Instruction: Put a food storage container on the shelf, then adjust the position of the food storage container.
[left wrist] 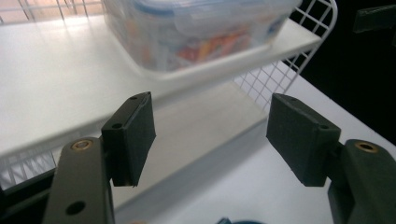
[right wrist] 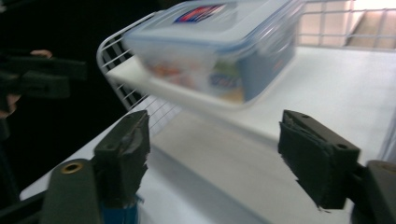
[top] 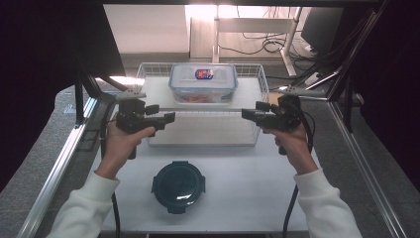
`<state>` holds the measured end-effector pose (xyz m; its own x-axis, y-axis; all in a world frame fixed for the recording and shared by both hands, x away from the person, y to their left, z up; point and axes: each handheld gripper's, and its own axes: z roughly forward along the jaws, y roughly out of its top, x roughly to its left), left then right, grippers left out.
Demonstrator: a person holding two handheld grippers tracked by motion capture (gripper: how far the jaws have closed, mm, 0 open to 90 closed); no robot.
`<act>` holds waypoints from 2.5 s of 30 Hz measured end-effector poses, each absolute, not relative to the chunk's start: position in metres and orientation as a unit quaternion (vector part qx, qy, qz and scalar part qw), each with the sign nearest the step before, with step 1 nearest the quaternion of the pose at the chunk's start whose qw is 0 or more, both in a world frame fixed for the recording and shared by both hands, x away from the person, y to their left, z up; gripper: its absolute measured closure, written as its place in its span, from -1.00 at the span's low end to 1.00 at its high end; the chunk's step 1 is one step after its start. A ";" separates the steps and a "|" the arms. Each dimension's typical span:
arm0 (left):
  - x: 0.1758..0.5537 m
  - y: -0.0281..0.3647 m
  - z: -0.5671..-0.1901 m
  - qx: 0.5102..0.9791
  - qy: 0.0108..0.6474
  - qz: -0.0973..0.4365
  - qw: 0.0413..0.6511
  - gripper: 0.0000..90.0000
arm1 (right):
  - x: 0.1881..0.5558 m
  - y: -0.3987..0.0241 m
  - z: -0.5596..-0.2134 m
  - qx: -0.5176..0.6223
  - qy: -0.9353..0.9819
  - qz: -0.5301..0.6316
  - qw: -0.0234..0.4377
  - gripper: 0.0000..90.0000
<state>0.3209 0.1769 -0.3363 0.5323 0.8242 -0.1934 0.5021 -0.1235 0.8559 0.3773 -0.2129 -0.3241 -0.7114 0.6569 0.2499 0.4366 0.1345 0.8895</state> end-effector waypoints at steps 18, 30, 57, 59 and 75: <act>0.259 0.195 -0.411 0.749 0.464 0.154 0.447 -0.30 | 0.321 -0.228 -0.390 0.350 0.786 0.502 0.092 -0.26; 0.238 0.203 -0.443 0.746 0.489 0.146 0.427 -0.29 | 0.304 -0.224 -0.427 0.351 0.806 0.468 0.086 -0.25; 0.241 0.215 -0.447 0.728 0.513 0.165 0.424 -0.26 | 0.303 -0.227 -0.428 0.358 0.807 0.461 0.090 -0.22; 0.242 0.217 -0.448 0.727 0.517 0.163 0.422 -0.25 | 0.303 -0.228 -0.428 0.360 0.806 0.461 0.090 -0.22; 0.241 0.235 -0.472 0.728 0.553 0.147 0.378 0.41 | 0.306 -0.232 -0.435 0.376 0.805 0.452 0.083 -0.23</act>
<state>0.2412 0.2353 -0.4720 0.3448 0.9163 -0.2038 0.6938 -0.1025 0.7128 0.3058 -0.2321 -0.4346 -0.7039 0.6798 0.2058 0.5291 0.3085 0.7905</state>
